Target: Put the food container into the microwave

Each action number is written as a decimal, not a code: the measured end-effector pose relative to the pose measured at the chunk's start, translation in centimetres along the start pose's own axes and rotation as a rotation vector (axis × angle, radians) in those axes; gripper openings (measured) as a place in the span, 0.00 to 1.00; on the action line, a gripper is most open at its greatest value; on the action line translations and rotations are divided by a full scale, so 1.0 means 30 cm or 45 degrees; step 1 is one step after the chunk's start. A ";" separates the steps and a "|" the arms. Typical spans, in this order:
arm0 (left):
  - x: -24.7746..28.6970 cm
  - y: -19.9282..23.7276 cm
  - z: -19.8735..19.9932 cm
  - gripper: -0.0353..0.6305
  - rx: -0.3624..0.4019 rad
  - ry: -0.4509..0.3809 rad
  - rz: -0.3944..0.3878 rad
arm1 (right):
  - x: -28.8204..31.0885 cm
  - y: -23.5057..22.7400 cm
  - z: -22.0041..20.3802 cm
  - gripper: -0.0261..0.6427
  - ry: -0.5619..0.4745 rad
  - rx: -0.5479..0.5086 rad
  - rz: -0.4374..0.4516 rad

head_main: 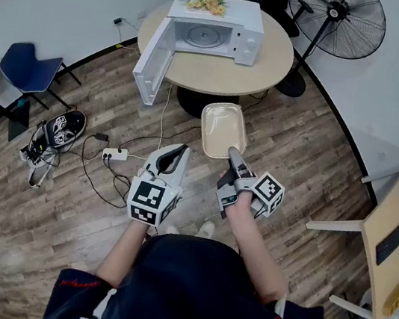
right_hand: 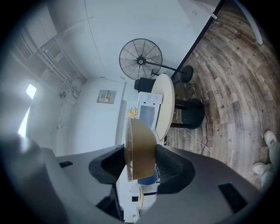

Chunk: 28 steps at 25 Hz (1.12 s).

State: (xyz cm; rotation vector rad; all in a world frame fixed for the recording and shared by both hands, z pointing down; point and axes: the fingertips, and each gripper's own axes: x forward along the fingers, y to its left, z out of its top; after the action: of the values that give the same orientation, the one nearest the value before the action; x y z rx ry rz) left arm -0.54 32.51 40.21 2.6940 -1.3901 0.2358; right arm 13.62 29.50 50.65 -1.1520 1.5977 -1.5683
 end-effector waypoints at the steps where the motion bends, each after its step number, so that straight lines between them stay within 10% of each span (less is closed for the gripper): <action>1: 0.004 0.000 0.000 0.08 -0.002 0.000 -0.001 | 0.002 -0.001 0.003 0.35 0.001 0.001 -0.007; 28: 0.184 -0.076 -0.048 0.08 -0.071 0.040 0.097 | 0.046 -0.113 0.187 0.36 0.106 0.049 -0.039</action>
State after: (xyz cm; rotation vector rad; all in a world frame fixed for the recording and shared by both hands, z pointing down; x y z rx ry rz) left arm 4.34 29.64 42.60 2.5849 -1.4691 0.2403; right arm 18.55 26.03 53.58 -1.1088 1.6026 -1.6791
